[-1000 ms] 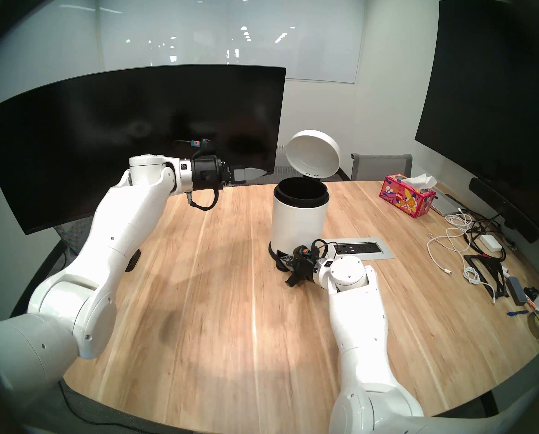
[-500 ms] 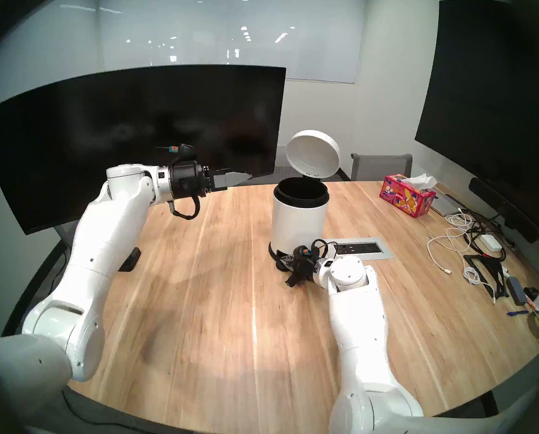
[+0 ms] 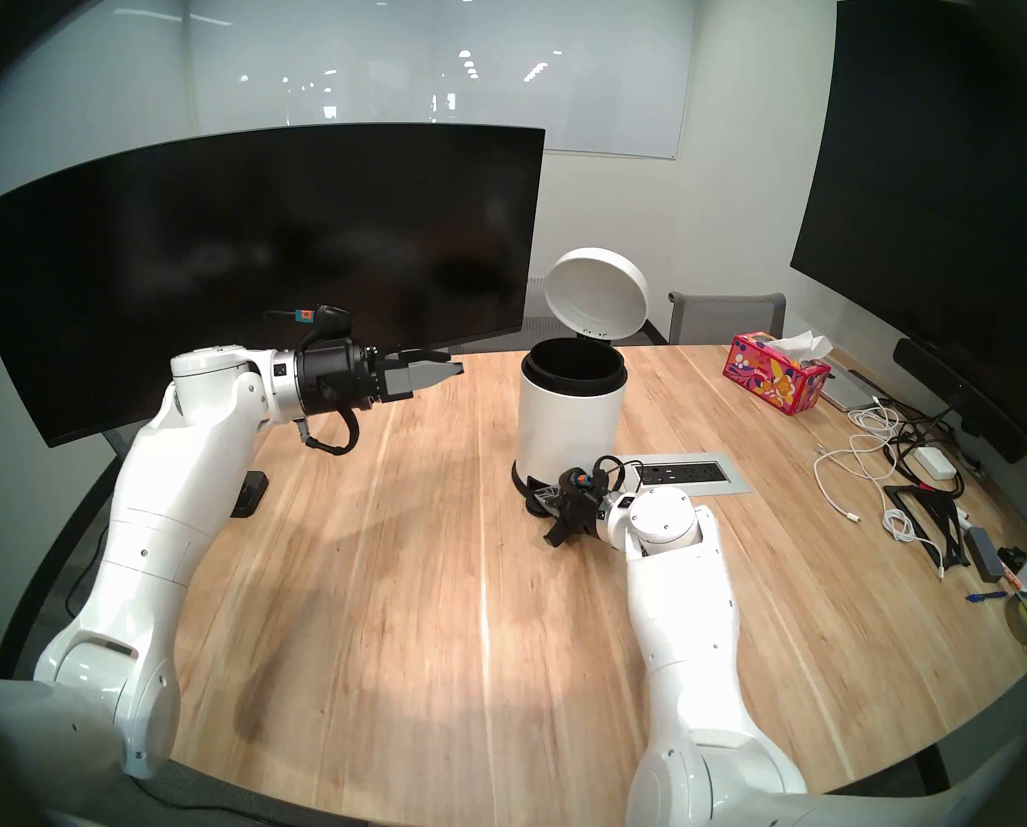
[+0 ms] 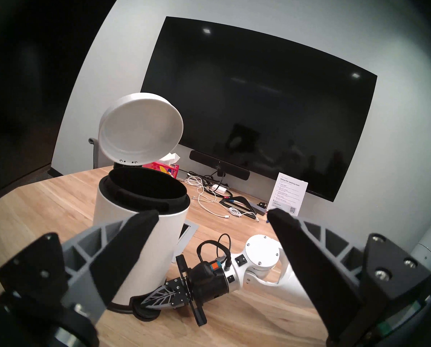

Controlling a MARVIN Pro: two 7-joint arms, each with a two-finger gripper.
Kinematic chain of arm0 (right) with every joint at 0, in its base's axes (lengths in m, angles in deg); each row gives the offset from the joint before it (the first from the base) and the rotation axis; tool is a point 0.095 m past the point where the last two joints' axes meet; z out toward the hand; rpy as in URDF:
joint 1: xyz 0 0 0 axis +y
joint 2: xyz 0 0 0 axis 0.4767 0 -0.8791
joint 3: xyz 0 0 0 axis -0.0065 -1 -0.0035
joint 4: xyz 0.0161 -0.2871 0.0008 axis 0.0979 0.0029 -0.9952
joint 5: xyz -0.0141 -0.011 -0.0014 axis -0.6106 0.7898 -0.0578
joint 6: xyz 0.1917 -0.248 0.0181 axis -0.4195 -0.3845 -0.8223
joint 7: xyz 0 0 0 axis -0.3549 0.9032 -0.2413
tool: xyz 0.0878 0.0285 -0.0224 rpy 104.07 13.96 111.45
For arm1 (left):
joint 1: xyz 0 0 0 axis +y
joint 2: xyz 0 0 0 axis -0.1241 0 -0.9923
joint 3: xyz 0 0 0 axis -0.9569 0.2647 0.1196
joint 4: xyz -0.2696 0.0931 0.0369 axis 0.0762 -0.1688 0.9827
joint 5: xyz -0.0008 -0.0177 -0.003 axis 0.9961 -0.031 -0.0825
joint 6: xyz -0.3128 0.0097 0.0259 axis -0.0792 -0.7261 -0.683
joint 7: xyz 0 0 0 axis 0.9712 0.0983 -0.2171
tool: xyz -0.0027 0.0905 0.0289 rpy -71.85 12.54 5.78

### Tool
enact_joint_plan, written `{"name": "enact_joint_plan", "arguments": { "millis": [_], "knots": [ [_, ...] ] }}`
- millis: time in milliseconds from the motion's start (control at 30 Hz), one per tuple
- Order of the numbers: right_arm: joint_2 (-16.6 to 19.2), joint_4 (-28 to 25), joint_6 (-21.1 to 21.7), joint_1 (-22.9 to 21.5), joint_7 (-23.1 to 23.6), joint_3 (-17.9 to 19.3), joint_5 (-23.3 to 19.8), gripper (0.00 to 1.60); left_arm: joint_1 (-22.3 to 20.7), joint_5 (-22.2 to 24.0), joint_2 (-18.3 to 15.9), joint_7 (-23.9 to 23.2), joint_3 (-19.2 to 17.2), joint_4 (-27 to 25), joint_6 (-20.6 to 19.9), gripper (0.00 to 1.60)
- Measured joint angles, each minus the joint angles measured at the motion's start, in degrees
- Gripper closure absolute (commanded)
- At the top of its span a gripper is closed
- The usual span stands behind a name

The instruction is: Peel the sticky note off the monitor, open the trash can lid and drop the sticker into the trash can

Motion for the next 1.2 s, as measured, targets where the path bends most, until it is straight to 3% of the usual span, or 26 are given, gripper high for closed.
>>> {"name": "enact_joint_plan", "arguments": {
  "millis": [633, 1200],
  "knots": [
    [-0.1, 0.0, 0.0, -0.1, 0.1, 0.2, 0.2, 1.6, 15.2, 1.7, -1.4, 0.7, -7.7, -15.5, 1.3, 0.0],
    [-0.2, 0.0, -0.2, -0.1, 0.1, 0.3, 0.4, 1.6, 27.8, 2.0, 3.6, 10.4, -14.6, -29.3, 1.8, 0.0]
  ]
}}
